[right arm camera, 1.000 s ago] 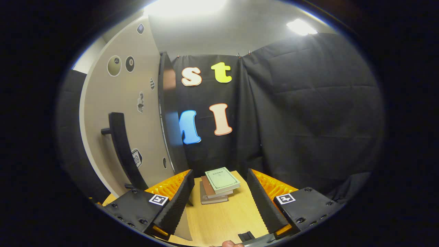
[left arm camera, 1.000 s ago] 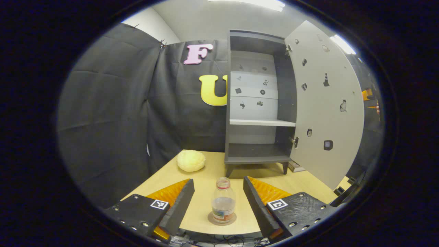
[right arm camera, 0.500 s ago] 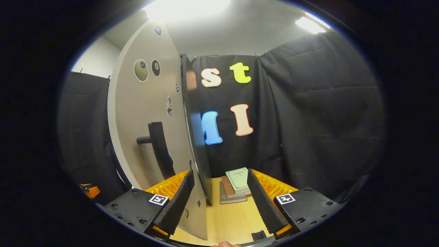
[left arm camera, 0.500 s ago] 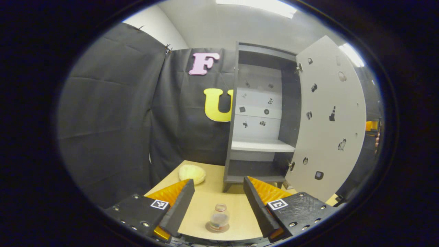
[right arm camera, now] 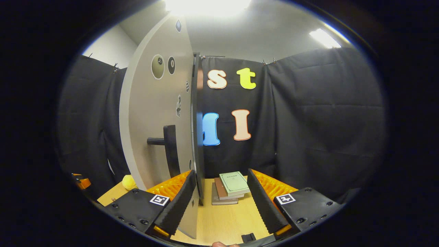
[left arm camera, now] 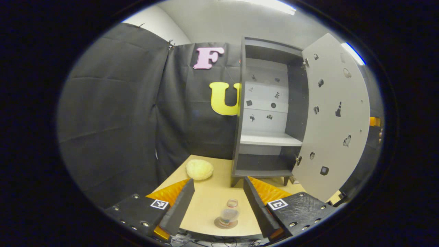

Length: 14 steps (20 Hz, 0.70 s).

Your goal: Open the cabinet door with the right hand, grasp the bottle in the cabinet with the left hand and place it on the coaster, then close the cabinet door with the right hand.

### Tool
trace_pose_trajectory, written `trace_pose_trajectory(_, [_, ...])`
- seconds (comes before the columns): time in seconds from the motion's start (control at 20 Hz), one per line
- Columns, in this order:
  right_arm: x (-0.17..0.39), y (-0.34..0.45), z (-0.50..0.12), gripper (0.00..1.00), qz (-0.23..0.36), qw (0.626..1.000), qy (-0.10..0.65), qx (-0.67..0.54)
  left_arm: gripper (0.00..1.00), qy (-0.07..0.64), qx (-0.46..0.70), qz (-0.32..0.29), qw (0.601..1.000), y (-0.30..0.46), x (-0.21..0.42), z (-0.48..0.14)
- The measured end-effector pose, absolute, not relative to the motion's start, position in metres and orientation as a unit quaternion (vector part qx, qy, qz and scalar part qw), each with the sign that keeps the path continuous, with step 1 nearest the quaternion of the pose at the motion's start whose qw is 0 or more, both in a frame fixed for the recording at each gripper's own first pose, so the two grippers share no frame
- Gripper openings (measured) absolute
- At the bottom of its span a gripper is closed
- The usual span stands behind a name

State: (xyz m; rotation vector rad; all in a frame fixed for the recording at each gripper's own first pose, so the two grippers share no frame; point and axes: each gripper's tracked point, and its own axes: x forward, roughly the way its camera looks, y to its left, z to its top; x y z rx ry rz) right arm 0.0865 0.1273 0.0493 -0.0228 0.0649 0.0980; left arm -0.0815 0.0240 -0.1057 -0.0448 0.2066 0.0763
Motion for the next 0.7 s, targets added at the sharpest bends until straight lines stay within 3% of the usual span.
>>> trace_pose_trajectory(0.55, [0.079,0.223,0.044,0.97,0.118,0.990,0.060,0.038,0.86,0.110,-0.006,0.026,0.994,0.031,-0.080,-0.109])
trace_pose_trajectory(0.7, [0.085,0.255,0.046,0.97,0.140,0.986,0.070,0.061,0.89,0.115,-0.014,0.031,0.993,0.039,-0.077,-0.109])
